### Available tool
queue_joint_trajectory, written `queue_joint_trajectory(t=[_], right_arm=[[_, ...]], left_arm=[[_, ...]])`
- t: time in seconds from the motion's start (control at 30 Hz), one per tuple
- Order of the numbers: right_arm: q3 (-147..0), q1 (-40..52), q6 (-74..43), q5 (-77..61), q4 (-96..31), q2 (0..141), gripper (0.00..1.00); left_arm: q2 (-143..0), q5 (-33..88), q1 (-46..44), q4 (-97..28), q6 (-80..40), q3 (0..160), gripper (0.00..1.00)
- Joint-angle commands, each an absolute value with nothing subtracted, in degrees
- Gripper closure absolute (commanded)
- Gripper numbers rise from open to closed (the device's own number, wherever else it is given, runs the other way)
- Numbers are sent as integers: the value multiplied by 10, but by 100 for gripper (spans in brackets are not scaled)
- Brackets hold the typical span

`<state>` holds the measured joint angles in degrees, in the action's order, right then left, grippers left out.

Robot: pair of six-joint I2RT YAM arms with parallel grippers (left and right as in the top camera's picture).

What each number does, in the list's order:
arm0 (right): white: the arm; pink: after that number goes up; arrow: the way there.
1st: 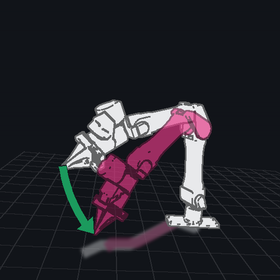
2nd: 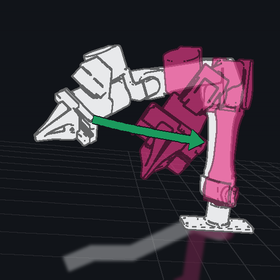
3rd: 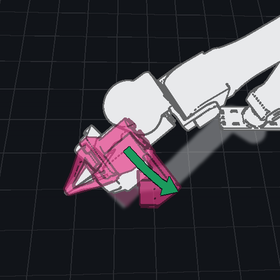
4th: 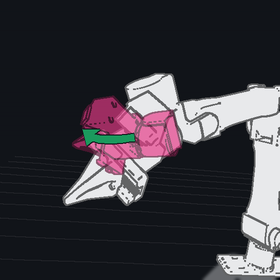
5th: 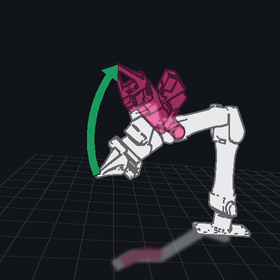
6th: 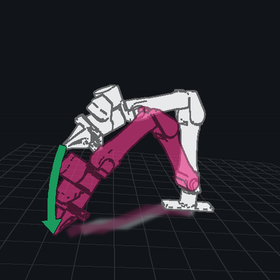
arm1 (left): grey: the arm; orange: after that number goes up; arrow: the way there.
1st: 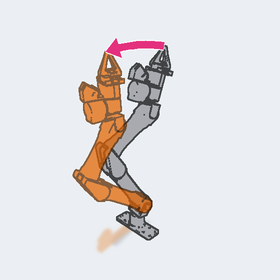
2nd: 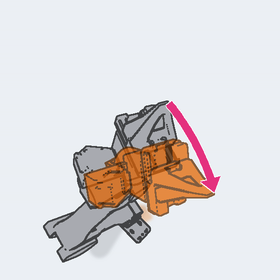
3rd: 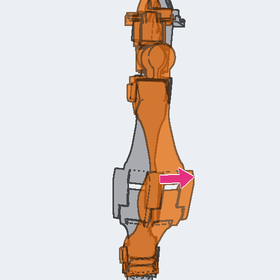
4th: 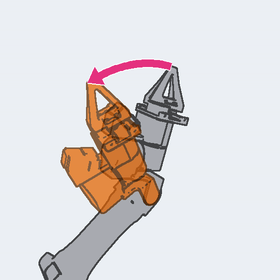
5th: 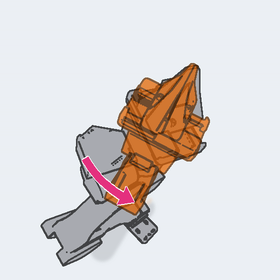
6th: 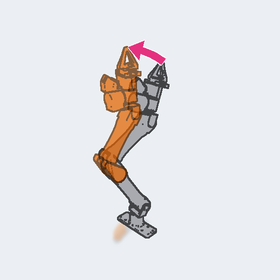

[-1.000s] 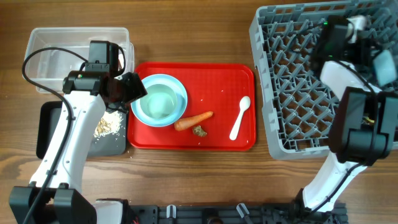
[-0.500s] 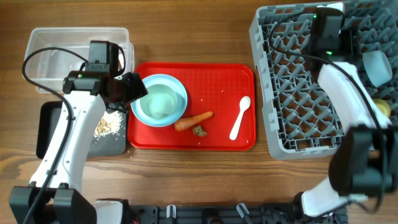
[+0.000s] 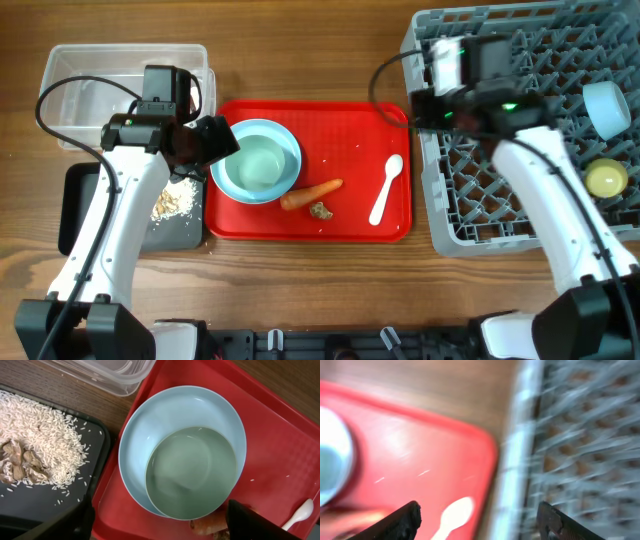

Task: Sort waste into correct bins and load items into the dishwasher rack
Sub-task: 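Reach the right gripper to the white spoon and grasp it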

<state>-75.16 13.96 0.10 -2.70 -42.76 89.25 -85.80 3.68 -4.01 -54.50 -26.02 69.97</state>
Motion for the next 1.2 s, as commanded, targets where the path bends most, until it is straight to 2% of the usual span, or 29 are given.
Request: queue_joint_trajectory(t=[0.0,0.2,0.4,0.93,1.17], right_arm=[[-753,202,-148,-10,-474,898,23],[-753,262,-256,54,-503,938,23],[-753,274,-353,51,-515,1002,25],[-753,273,-381,77,-487,1171,26],[-753,275,-311,69,-422,1180,23]], left_arm=[[-851,33,-37,-545,-263,703,15],[-851,33,-37,-545,-263,703,15],[-851,33,-37,-545,-263,703,15],[-851,33,-37,-545,-263,703,14],[-851,33,-37,-545,-263,703,14]])
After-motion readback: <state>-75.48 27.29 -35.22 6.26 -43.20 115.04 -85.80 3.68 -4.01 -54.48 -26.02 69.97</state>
